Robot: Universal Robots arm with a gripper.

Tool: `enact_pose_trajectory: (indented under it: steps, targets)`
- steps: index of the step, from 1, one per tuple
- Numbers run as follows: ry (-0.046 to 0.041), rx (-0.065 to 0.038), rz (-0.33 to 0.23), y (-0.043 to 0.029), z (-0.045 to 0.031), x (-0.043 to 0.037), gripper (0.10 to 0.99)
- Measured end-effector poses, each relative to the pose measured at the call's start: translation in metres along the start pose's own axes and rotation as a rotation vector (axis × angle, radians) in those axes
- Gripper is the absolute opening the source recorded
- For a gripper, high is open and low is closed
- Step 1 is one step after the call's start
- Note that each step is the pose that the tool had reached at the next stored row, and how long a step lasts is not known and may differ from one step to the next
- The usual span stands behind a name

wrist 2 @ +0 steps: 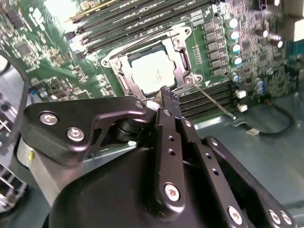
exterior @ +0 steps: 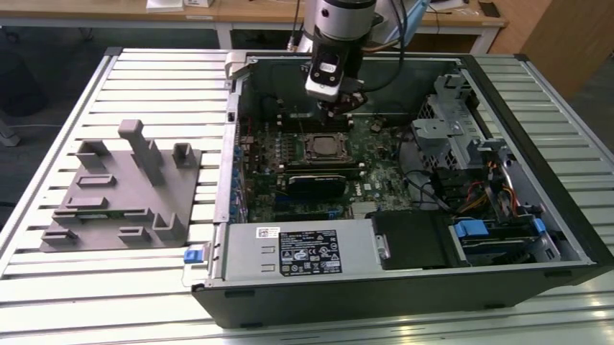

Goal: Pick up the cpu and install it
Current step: 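Install the first cpu locking lever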

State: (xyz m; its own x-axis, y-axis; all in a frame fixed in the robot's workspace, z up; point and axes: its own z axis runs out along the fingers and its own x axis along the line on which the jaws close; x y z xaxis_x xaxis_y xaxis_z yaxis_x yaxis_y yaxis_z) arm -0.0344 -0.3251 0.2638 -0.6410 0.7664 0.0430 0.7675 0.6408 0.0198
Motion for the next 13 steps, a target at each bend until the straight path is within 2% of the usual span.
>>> enact_pose_trajectory:
  steps: [13]
  targets:
    - [0.0018, 0.007, -0.237, 0.0, 0.0018, -0.0001, 0.106]
